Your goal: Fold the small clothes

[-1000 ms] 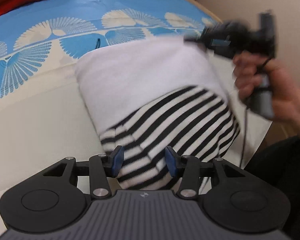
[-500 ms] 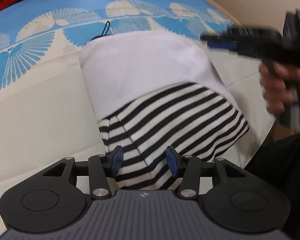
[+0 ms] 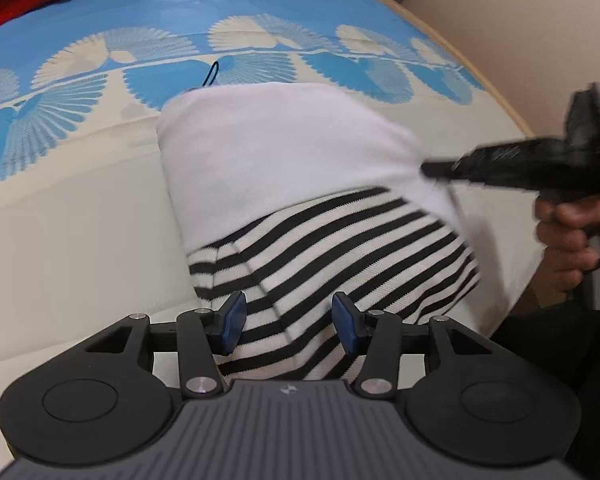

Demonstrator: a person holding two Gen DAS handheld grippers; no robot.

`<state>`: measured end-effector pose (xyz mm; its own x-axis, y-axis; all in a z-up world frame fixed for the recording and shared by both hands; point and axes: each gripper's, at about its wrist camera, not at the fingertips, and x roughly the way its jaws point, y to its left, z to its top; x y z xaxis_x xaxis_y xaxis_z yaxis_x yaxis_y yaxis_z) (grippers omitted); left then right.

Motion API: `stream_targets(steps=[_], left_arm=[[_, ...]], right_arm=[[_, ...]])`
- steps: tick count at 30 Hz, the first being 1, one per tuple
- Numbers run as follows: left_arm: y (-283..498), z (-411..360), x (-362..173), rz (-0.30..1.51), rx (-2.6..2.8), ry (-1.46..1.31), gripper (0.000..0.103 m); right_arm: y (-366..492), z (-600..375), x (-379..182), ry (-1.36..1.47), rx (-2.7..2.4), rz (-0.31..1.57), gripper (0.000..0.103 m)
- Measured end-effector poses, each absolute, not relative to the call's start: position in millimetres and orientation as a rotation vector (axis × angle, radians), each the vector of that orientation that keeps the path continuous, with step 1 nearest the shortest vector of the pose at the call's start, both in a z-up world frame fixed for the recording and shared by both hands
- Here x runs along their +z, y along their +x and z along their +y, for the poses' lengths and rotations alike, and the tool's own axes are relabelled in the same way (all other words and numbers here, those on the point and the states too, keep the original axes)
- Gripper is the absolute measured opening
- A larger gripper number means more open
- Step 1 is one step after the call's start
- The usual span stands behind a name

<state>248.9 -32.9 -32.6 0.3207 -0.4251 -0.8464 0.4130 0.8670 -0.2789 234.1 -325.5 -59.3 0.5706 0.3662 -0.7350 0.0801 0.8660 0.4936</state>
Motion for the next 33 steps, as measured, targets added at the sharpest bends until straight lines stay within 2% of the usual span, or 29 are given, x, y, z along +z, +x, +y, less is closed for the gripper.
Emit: stream_targets(steps=[5,10,12,13,15,17,20,23,25,26,27,28,33], left_arm=[[248,-43,-61,1.211,-0.504,0.096,0.056],[247,-30,-41,1.165,-0.521,0.01,0.056],[242,-30,-39,1.167,-0.547,0.007,0.056],[240,-31,-41,1.181,-0.562,0.017,0.056],[239,-36,-50,1.225,-0.572,0.061,0.056],[238,-41,-63,1.269,-0.549,0.111,0.06],[240,-41,-61,1.282,-0.551,0.094,0.061],[245,-27,-42,1.225,-0.538,0.001,0.064],[251,-13,-30,1.17,-0.522,-0.1,0.078],[253,-8,-28,1.146,-0.497,-0.134,0.086],[257,-5,-28,1.129,-0.464,-0.163,0.086],[260,-2,-29,1.124,-0.434,-0.187,0.086],[278,15,-53,1.139,-0.343,-0.391,0.086]], right_arm=[[237,-310,-78,0.39,0.138,1.066,0.004],[221,-299,-41,0.324,0.146,0.93,0.011],[213,-295,-26,0.282,0.229,0.882,0.021],[208,-291,-21,0.26,0.293,0.88,0.022],[206,-283,-24,0.217,0.39,0.925,0.022],[203,-271,-47,0.106,0.408,1.06,0.022],[203,-266,-87,-0.061,0.327,1.265,0.023],[207,-280,-76,0.001,0.295,1.216,0.027],[207,-295,-55,0.108,0.284,1.101,0.041],[209,-302,-46,0.154,0.274,1.042,0.06],[209,-307,-42,0.192,0.257,0.998,0.076],[211,-311,-40,0.226,0.239,0.969,0.079],[231,-318,-61,0.387,0.202,1.001,0.079]])
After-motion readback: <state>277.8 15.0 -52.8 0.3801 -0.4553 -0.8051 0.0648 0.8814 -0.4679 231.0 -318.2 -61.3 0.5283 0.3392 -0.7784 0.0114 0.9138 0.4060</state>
